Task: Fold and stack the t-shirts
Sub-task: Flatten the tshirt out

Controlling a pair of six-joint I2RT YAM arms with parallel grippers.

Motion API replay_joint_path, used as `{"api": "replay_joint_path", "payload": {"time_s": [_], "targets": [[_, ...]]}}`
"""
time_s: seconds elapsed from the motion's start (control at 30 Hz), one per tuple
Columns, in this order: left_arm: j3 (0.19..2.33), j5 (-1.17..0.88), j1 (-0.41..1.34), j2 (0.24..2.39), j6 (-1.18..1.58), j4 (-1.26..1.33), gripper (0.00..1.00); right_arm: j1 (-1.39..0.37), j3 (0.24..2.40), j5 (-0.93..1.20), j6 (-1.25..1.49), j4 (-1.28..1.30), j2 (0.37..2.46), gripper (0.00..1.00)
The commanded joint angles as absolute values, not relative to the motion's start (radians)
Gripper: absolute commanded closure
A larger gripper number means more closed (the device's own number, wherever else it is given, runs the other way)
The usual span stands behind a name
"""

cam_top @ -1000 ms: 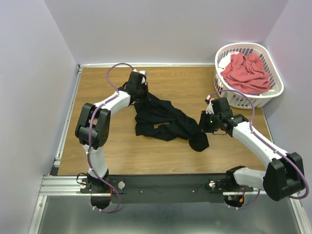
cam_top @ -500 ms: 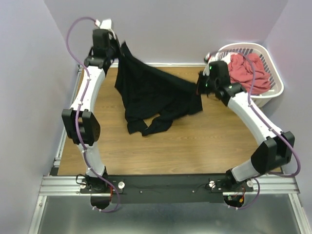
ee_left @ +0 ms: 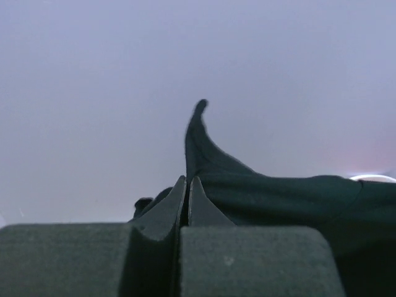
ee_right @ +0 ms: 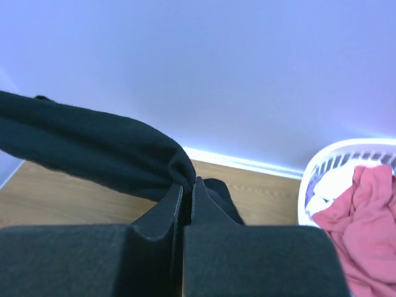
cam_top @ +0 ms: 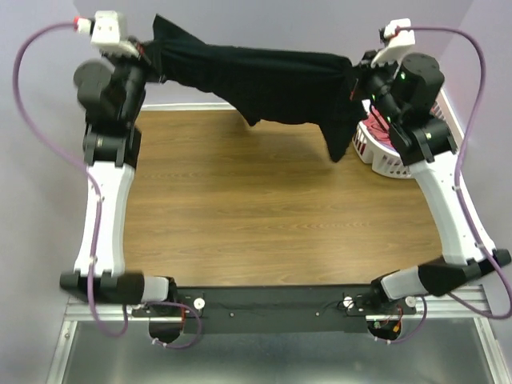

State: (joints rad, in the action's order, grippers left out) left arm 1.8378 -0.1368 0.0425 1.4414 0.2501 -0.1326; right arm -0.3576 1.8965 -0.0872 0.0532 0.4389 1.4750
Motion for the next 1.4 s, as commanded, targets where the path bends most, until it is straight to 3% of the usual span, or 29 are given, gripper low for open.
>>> {"api": "replay_joint_path", "payload": {"time_s": [0.0,0.2,0.3,0.33,0.53,0.57,0.6,0.63,0.67,0.7,0.8,1.07,1.17,1.27,1.37], "targets": [[1.550,-0.135,0.025,1.220,0.242,0.083,1.00,-0.351,1.725,-0.023,-0.038,0.440,1.355,0.91],[0.975,-0.107,0.025,0.871,0.408,0.101,1.00,-0.351,1.233,0.219,0.145,0.440,1.097,0.87],[0.702,-0.179,0.025,0.690,0.544,0.072,0.93,-0.353,1.010,0.404,0.254,0.443,0.976,0.83],[0.649,-0.217,0.026,0.643,0.595,0.049,0.87,-0.351,0.964,0.447,0.305,0.443,0.944,0.81],[0.540,-0.201,0.049,0.368,0.679,-0.284,0.85,-0.353,0.683,0.710,0.512,0.443,0.689,0.74],[0.546,-0.202,0.060,0.356,0.690,-0.304,0.80,-0.353,0.634,0.727,0.559,0.446,0.660,0.69],[0.561,-0.196,0.060,0.336,0.716,-0.314,0.69,-0.353,0.614,0.754,0.577,0.446,0.638,0.56],[0.578,-0.155,0.060,0.333,0.719,-0.346,0.51,-0.353,0.591,0.756,0.603,0.446,0.609,0.50],[0.621,-0.128,0.060,0.336,0.718,-0.365,0.46,-0.353,0.591,0.753,0.603,0.448,0.603,0.45],[0.644,-0.097,0.060,0.340,0.715,-0.382,0.34,-0.353,0.592,0.732,0.600,0.448,0.609,0.29],[0.711,-0.025,0.060,0.344,0.687,-0.408,0.26,-0.354,0.632,0.675,0.557,0.462,0.649,0.24],[0.712,-0.053,0.071,0.481,0.591,-0.324,0.25,-0.353,0.729,0.355,0.474,0.465,0.851,0.27],[0.684,-0.153,0.071,0.677,0.563,-0.246,0.25,-0.351,0.761,0.226,0.465,0.463,0.913,0.30],[0.704,-0.215,0.081,0.927,0.542,-0.197,0.25,-0.351,0.784,0.131,0.451,0.459,1.009,0.39],[0.764,-0.201,0.107,1.159,0.505,-0.158,0.26,-0.351,0.790,0.065,0.449,0.445,1.101,0.43]]}}
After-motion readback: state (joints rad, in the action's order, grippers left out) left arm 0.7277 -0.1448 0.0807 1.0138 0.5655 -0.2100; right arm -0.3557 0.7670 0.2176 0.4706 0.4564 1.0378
